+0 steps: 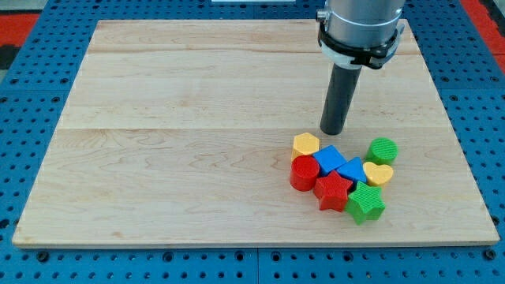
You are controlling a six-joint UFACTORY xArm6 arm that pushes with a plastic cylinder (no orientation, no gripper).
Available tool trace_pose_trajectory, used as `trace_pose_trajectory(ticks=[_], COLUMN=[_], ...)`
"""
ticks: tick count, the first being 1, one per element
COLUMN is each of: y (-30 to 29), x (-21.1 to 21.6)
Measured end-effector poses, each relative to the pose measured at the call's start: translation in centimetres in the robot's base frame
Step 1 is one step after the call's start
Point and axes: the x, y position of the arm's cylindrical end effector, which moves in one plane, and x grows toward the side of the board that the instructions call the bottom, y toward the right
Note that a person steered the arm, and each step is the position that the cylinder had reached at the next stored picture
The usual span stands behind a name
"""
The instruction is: Move your arm towards bottom right
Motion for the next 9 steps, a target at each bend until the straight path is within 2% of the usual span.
trace_pose_trajectory(ticks=[1, 4, 5, 6, 7, 9], y=[4.8, 7.3, 10.3, 12.5, 14.5, 14.4], x=[0.0, -0.1, -0.1, 1.6, 1.6, 4.2])
